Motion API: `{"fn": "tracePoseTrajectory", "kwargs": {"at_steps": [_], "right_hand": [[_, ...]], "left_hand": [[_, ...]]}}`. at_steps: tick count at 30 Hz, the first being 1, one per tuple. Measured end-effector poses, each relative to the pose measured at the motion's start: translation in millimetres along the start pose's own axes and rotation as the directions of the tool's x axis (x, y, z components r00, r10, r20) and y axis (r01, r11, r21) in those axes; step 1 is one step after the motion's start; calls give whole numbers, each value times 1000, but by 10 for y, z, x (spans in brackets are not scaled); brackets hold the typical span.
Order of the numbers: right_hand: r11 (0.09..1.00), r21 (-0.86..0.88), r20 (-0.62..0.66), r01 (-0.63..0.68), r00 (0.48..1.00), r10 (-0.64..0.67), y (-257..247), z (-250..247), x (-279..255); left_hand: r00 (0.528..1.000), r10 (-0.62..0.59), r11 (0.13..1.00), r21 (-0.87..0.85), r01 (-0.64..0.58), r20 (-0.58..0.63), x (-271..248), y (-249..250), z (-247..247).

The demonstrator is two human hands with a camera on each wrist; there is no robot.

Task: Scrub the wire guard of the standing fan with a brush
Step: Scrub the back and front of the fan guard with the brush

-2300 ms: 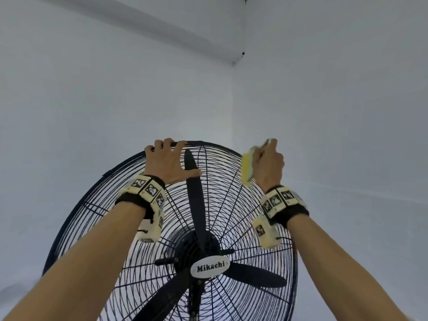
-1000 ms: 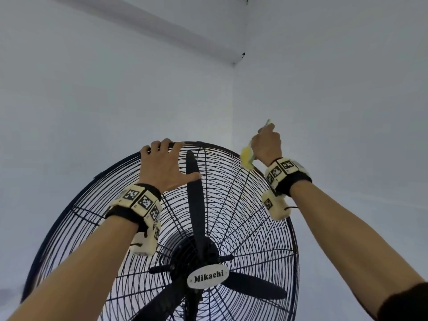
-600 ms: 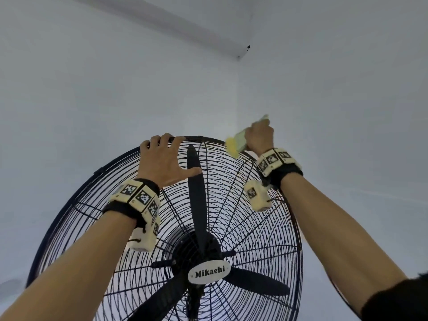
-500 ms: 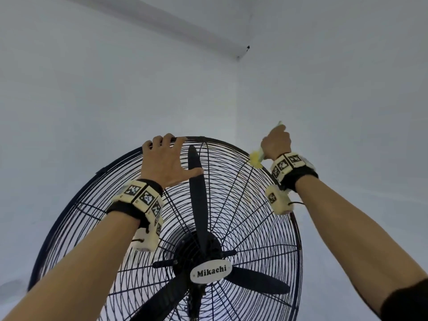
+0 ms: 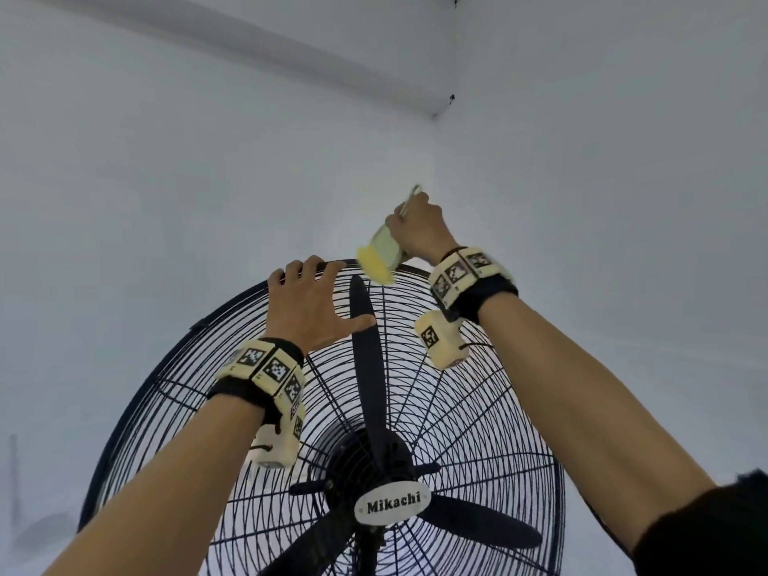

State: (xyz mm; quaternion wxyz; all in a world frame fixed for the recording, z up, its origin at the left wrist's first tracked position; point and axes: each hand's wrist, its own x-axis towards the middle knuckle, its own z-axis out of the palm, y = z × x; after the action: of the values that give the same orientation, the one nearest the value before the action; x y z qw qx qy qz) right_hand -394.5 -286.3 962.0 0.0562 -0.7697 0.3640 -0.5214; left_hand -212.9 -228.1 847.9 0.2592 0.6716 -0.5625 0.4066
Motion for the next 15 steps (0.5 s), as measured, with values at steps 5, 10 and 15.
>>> {"fn": "tracePoseTrajectory", "kwargs": {"at_steps": [5,10,15], "right_hand": [[996,-85,-85,24,996,-31,-114,-140,54],[998,-58,-27,40,999,-41,19,-51,-111],[999,-30,-9,26,1000,-27,-79,-345,-30]], "left_hand": [[1000,-7,1000,13,7,4,11,-3,6],[1000,-2,1000,-1,2,8,-14,-19,-5],[1000,-5,1000,-3,5,10,-4,-19,1]]}}
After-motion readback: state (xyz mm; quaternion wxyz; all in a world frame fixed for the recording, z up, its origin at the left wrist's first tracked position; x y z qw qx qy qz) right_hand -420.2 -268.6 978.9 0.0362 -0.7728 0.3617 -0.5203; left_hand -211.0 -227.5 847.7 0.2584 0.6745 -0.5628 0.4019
